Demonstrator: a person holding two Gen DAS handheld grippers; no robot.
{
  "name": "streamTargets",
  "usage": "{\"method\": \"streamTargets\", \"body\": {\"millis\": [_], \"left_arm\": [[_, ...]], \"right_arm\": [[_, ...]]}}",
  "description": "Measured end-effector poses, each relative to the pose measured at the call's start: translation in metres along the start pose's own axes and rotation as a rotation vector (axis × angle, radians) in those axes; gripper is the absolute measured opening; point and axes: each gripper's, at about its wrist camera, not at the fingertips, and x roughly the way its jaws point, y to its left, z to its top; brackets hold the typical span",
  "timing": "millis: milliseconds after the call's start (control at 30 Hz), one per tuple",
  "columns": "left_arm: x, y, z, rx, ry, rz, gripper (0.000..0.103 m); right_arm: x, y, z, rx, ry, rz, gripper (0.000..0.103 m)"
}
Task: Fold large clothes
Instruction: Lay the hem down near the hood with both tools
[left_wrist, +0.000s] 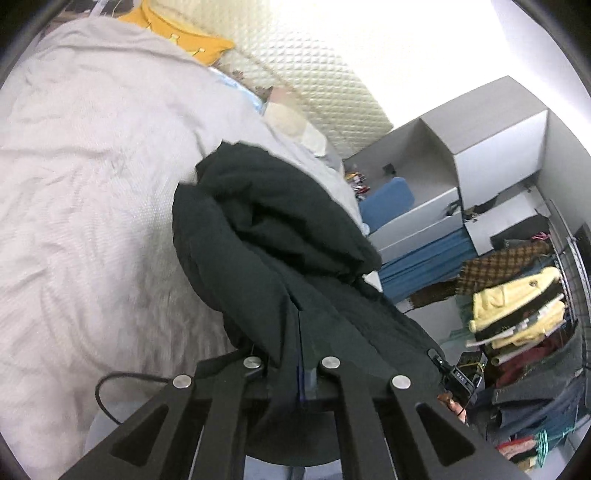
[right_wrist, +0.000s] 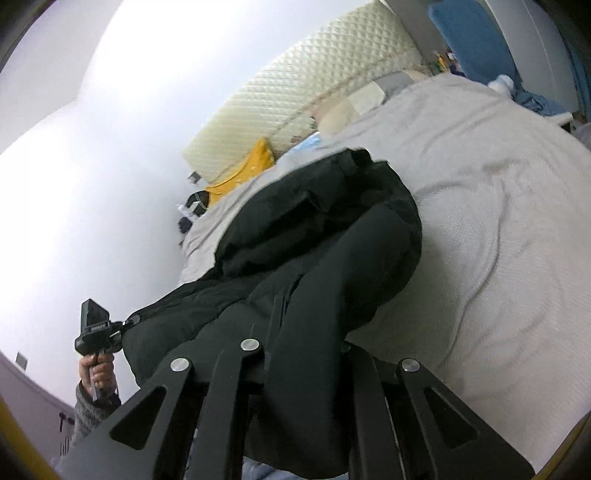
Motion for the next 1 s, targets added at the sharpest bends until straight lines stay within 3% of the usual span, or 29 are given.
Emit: {"method": "streamTargets", "body": {"millis": [133,233,433,733,1000], "left_arm": [[-0.034,-0.018,-0.022,0.033,0.005,-0.006,0.003],[-0.053,-0.029,-0.041,-0.003,0.029,-0.022,0.003],[-0.054,-0.061,-0.031,0.057,0.038,-0.001,0.003],[-0.009,-0.061,0.038,0.044,0.065,0.071,0.003],[0.045,-0.043,0.103,0.042,0.009,0.195,0.004]], "right_arm": [[-0.04,0.018,-0.014,-0.013,0.007,0.01,0.009],[-0.067,0.023,-0.018,0.015,-0.011,0.037,0.009],[-0.081,0.017,0.007,0.084,-0.06,0.007,0.01],[-0.021,-0.015,0.086,0.148,-0.037,-0.06,0.01],[0.059,-0.036,0.148,0.181,-0.039,-0.112,0.01]]}}
